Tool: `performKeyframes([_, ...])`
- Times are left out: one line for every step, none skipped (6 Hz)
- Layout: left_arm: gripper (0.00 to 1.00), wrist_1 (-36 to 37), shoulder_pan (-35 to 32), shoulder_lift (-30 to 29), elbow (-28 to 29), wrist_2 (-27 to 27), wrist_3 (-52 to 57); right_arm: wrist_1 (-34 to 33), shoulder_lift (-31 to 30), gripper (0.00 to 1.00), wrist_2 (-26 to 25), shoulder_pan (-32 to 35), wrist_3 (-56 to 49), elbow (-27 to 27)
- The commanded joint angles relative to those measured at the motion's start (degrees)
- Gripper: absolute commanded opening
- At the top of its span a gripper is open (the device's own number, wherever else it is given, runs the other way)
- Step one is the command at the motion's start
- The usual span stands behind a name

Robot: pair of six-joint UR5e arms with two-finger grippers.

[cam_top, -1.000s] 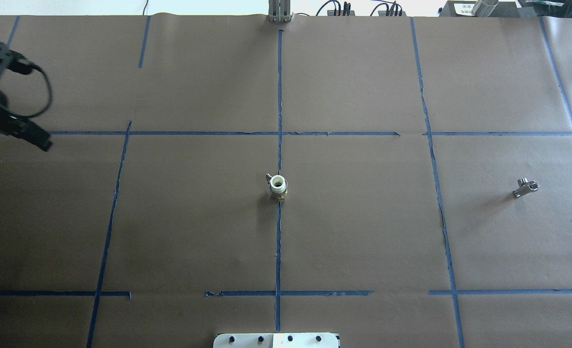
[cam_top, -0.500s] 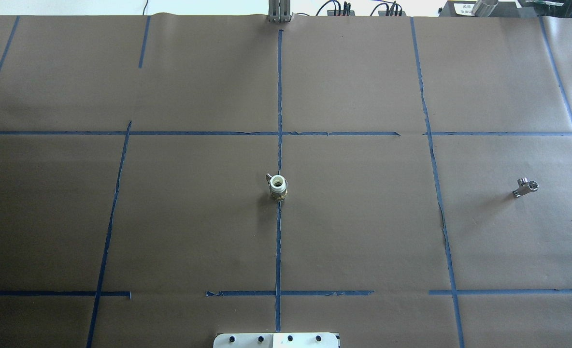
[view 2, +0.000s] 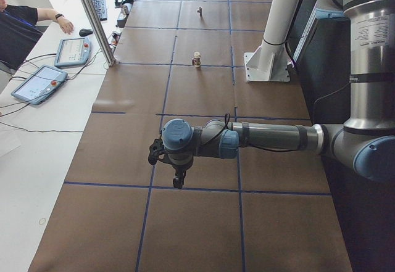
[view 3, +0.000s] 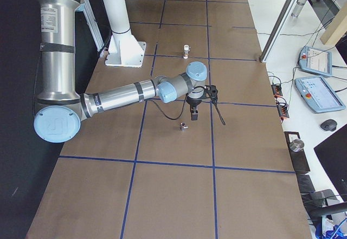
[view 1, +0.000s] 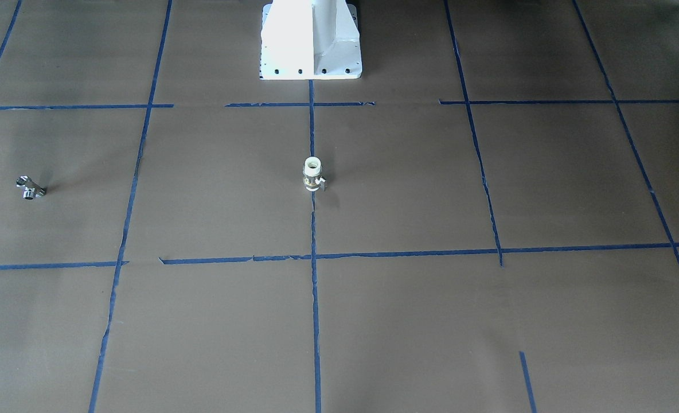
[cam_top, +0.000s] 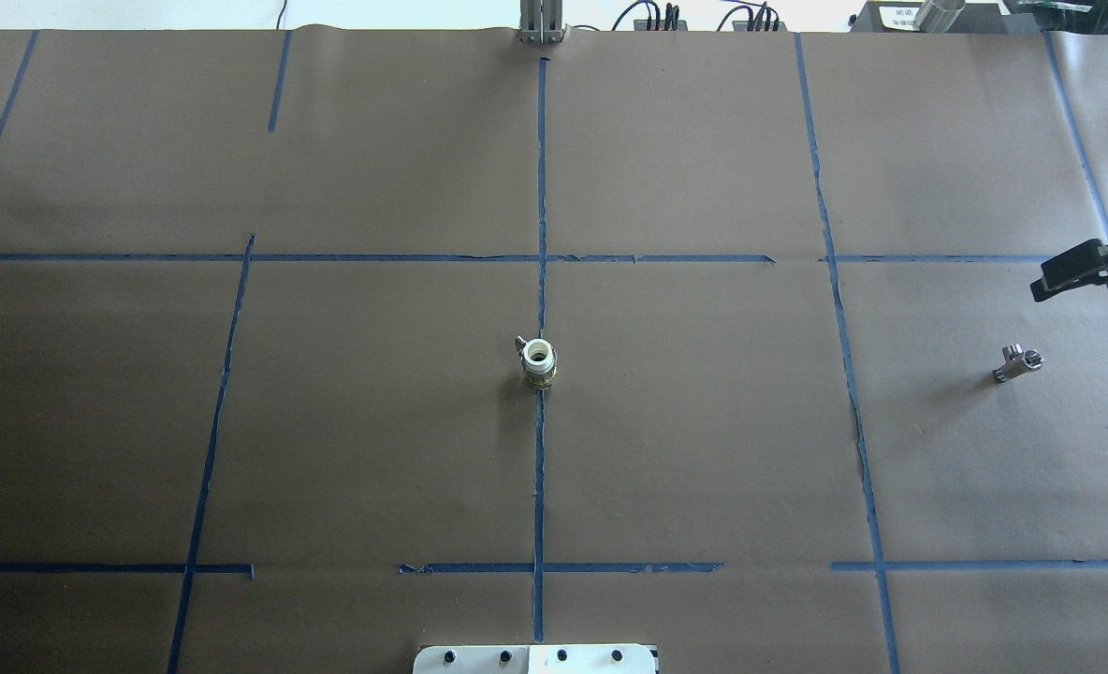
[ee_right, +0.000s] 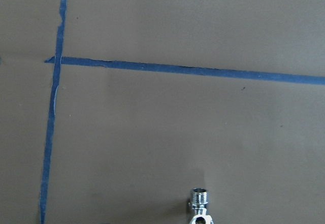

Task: Assemble PPR valve and pipe with both arms
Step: 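Lower the right gripper onto the chrome valve and grasp it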

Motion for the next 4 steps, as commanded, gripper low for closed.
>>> performKeyframes([1.0,-0.3,-0.1,0.1,-0.3,-0.2,-0.5,9.5,-2.8,1.0,-7.0,-7.9,6.3,-2.1])
performKeyframes([1.0,-0.3,-0.1,-0.1,-0.3,-0.2,-0.5,15.1,-2.9,1.0,-7.1,-8.9,6.3,-5.9])
performKeyframes([1.0,-0.3,-0.1,0.0,-0.3,-0.2,-0.5,18.0,-2.9,1.0,-7.2,-9.3,6.3,-9.0])
performKeyframes([1.0,-0.3,-0.1,0.1,-0.3,-0.2,-0.5,18.4,-2.9,1.0,-7.2,-9.3,6.1,-9.5])
